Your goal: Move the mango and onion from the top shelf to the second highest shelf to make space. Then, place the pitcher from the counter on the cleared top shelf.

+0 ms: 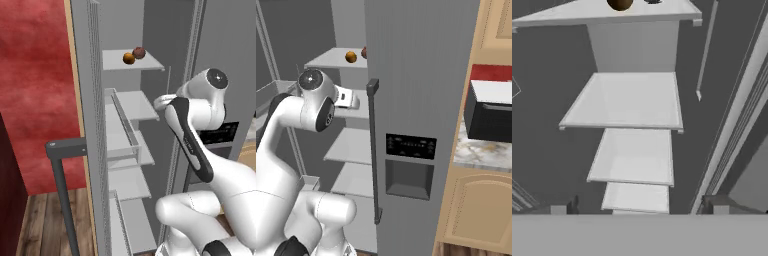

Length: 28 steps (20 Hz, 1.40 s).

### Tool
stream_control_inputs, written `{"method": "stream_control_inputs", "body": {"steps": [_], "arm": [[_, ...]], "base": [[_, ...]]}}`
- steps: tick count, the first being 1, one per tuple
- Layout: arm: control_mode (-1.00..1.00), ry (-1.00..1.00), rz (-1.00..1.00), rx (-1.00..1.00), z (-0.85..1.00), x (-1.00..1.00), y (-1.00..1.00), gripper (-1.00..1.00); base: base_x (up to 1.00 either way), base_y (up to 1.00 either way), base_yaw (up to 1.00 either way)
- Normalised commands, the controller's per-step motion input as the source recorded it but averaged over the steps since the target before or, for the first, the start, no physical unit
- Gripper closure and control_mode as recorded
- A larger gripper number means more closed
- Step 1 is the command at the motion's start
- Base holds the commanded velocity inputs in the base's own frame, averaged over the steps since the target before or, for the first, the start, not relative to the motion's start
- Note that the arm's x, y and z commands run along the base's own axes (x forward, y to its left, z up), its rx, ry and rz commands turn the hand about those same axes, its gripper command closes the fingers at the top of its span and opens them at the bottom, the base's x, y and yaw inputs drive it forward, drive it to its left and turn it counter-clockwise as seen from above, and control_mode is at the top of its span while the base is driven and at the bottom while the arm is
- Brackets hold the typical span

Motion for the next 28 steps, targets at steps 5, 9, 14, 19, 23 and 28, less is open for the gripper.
{"method": "stream_control_inputs", "body": {"steps": [5, 9, 14, 19, 23, 28], "arm": [[-1.0, -0.24, -0.01, 0.09, 0.66, 0.14, 0.01, -1.0], [-1.0, -0.11, 0.0, 0.07, 0.78, 0.16, 0.18, -1.0], [-1.0, -0.01, 0.0, 0.0, 0.7, 0.18, 0.45, -1.0], [-1.0, 0.08, 0.0, 0.0, 0.35, 0.39, 0.37, -1.0], [-1.0, 0.14, 0.0, -0.01, 0.07, 0.57, 0.07, -1.0], [-1.0, 0.14, 0.0, -0.05, 0.0, 0.56, 0.06, -1.0]], "base": [[0.0, 0.0, 0.0], [0.0, 0.0, 0.0], [0.0, 0.0, 0.0], [0.0, 0.0, 0.0], [0.0, 0.0, 0.0], [0.0, 0.0, 0.0]]}}
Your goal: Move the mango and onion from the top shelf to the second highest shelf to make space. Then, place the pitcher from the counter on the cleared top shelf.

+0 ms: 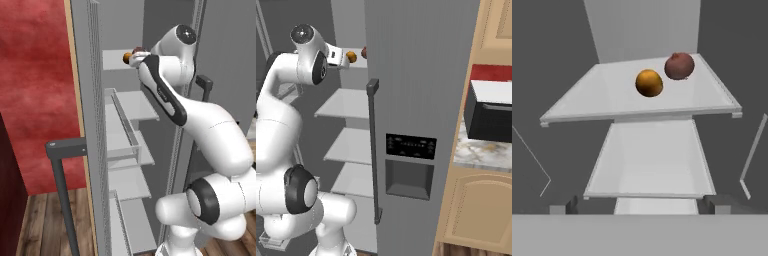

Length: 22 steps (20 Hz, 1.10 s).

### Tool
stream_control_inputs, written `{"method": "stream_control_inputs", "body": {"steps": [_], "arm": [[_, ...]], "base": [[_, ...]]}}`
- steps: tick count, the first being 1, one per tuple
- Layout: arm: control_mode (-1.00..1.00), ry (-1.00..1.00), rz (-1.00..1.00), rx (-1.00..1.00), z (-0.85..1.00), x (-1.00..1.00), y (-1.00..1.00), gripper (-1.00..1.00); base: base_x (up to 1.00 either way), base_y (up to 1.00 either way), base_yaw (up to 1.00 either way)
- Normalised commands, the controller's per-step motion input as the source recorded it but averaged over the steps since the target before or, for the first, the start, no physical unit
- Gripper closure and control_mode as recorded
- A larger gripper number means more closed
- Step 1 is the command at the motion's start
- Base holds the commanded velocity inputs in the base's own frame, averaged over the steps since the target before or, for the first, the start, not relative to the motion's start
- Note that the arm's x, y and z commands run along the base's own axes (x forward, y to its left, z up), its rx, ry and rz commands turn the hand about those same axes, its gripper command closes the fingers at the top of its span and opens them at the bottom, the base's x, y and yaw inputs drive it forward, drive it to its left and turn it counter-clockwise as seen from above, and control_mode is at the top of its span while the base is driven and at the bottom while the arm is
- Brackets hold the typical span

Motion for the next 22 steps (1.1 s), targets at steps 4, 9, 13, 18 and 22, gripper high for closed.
{"method": "stream_control_inputs", "body": {"steps": [4, 9, 13, 18, 22], "arm": [[-1.0, 0.12, 0.0, -0.09, -0.02, 0.5, 0.01, -1.0], [-1.0, 0.04, 0.0, -0.09, -0.09, 0.5, 0.02, -1.0], [-1.0, 0.01, 0.0, -0.07, -0.23, 0.49, 0.0, -1.0], [-1.0, 0.0, 0.0, -0.03, -0.17, 0.48, 0.0, -1.0], [-1.0, 0.0, 0.0, -0.01, -0.07, 0.43, 0.01, -1.0]], "base": [[0.0, 0.0, 0.0], [0.0, 0.0, 0.0], [0.0, 0.0, 0.0], [0.0, 0.0, 0.0], [0.0, 0.0, 0.0]]}}
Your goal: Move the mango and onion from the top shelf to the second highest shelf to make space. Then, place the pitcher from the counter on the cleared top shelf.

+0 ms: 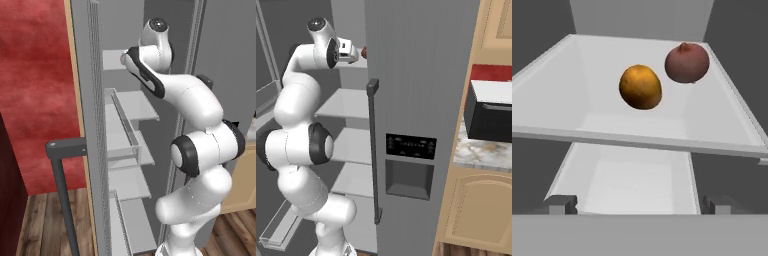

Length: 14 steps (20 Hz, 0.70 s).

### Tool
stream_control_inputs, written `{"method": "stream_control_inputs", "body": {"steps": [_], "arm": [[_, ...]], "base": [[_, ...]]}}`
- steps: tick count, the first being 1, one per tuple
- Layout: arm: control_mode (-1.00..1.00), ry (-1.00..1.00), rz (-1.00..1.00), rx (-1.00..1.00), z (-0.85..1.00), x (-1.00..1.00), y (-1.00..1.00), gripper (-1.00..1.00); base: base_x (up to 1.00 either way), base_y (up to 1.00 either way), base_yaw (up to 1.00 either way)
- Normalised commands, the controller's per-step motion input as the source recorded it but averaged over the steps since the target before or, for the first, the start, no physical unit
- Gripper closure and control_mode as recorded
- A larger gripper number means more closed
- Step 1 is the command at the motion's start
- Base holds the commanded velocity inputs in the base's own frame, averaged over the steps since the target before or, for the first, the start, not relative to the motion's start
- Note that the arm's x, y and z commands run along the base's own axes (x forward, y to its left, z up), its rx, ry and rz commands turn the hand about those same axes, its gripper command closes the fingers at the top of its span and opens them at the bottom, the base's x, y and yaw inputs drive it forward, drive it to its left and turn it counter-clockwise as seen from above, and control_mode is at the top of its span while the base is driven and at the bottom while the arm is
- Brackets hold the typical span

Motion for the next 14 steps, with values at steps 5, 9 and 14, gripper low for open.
{"method": "stream_control_inputs", "body": {"steps": [5, 9, 14], "arm": [[-1.0, -0.03, 0.0, 0.0, -0.09, 0.32, 0.03, -1.0], [-1.0, -0.07, -0.01, 0.0, -0.09, 0.29, 0.07, -1.0], [-1.0, -0.07, -0.01, 0.0, -0.11, 0.3, 0.06, -1.0]], "base": [[0.0, 0.0, 0.0], [0.0, 0.0, 0.0], [0.0, 0.0, 0.0]]}}
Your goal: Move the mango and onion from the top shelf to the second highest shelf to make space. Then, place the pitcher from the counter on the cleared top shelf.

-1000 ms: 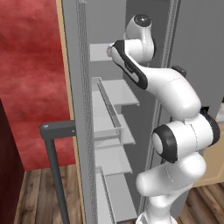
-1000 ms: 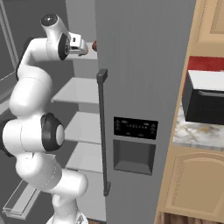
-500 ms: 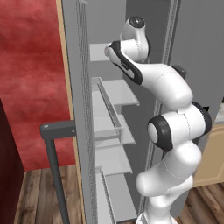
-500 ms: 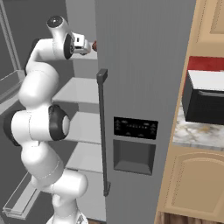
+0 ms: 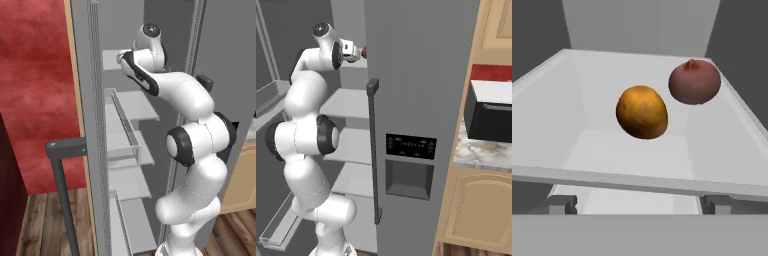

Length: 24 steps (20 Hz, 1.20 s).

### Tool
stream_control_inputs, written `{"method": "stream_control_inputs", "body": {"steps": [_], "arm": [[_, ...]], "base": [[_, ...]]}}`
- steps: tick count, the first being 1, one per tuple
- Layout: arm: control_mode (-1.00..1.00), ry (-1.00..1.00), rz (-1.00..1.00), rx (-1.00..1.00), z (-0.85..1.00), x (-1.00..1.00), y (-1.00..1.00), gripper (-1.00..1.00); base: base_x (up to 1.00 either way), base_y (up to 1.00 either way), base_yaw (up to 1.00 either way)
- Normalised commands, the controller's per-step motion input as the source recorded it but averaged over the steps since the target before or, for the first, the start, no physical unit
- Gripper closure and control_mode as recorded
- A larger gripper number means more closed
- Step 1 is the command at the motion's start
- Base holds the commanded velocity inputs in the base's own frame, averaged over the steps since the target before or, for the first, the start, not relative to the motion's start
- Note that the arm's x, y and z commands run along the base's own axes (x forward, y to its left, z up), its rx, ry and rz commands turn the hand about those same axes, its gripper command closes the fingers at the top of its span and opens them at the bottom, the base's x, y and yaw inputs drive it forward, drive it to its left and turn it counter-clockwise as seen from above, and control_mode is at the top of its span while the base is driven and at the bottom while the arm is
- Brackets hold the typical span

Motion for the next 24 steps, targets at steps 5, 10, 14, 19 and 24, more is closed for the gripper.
{"method": "stream_control_inputs", "body": {"steps": [5, 10, 14, 19, 24], "arm": [[-1.0, -0.06, -0.01, 0.0, -0.11, 0.31, 0.03, -1.0], [-1.0, -0.05, -0.01, 0.0, -0.09, 0.31, 0.03, -1.0], [-1.0, -0.05, -0.01, 0.0, -0.06, 0.34, 0.01, -1.0], [-1.0, -0.04, -0.01, 0.0, -0.03, 0.37, 0.01, -1.0], [-1.0, -0.02, -0.01, 0.0, -0.02, 0.38, 0.02, -1.0]], "base": [[0.0, 0.0, 0.0], [0.0, 0.0, 0.0], [0.0, 0.0, 0.0], [0.0, 0.0, 0.0], [0.0, 0.0, 0.0]]}}
